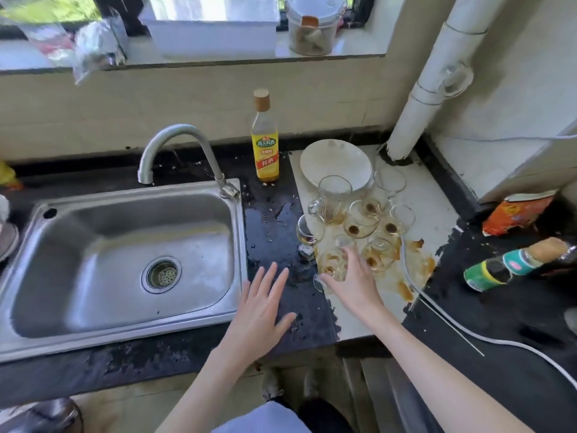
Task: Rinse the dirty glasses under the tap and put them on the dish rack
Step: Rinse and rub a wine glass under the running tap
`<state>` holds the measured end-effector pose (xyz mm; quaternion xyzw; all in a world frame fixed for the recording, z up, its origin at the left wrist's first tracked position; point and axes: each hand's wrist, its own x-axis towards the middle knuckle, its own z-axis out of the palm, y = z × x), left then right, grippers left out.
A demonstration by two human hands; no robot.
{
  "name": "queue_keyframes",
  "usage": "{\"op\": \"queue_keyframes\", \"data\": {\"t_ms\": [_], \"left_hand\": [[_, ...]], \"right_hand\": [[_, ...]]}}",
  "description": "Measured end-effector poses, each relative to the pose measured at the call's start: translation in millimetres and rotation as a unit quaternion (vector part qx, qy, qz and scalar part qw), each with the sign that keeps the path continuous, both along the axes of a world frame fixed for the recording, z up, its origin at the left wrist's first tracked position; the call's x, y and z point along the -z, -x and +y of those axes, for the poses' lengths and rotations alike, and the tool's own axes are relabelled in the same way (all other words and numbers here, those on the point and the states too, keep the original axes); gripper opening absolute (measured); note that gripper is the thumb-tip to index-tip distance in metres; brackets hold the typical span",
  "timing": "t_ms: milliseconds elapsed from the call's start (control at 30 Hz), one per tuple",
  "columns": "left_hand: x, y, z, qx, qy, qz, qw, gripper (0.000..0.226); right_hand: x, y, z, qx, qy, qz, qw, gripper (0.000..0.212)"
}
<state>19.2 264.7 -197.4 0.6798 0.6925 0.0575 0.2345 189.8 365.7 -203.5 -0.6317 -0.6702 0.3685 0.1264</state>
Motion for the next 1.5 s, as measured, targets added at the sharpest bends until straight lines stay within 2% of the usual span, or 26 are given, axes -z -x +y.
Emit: {"op": "queue_keyframes", "data": {"t_ms": [167,300,433,500,600,767,833,967,1067,1267,1500], "left_hand": [[11.4,-12.0,8.5,-0.066,-0.032,-0.076,0.994,0.084],[10.5,-16.0,14.3,-0.132,-0.091,-0.191,0.968,0.090],[3.2,-1.4,10.8,-0.208,-0.107,-0.310,0.922,0.076],[1.7,13.1,6.7,-0.243,-0.119,-0.330,0.904,0.064],[3.3,39.6,1.1,-0.282,-0.121,-0.365,0.879,0.056],[22.8,103.3,-0.8,-0.350,-0.124,-0.410,0.833,0.061],[31.8,136.9,2.1,-0.371,-0.126,-0.421,0.818,0.058],[48.6,205.1,15.9,-0.381,-0.119,-0.438,0.806,0.052],[57.1,240.2,30.6,-0.376,-0.095,-0.440,0.810,0.051],[75.3,267.1,43.8,-0.374,-0.066,-0.437,0.816,0.052],[87.8,267.8,41.3,-0.381,-0.033,-0.454,0.805,0.054]], "right_hand": [[-9.3,-1.7,-3.3,-0.074,-0.029,0.036,0.996,0.064],[-24.9,12.9,-3.1,-0.141,-0.008,0.092,0.986,0.058],[-43.5,45.7,1.6,-0.183,0.076,0.150,0.969,0.047],[-45.5,66.9,2.4,-0.196,0.111,0.168,0.960,0.046],[-42.5,100.9,3.7,-0.239,0.134,0.143,0.951,0.051],[-36.0,167.8,18.5,-0.279,0.192,0.107,0.935,0.082],[-23.7,196.3,36.3,-0.244,0.161,0.101,0.951,0.077],[3.9,240.2,80.5,-0.132,0.016,0.050,0.990,0.062],[20.4,263.3,111.6,-0.082,0.000,0.013,0.997,0.060],[44.8,282.3,118.8,-0.043,-0.047,0.003,0.998,0.044],[59.0,282.4,99.4,-0.109,-0.121,-0.021,0.986,0.046]]}}
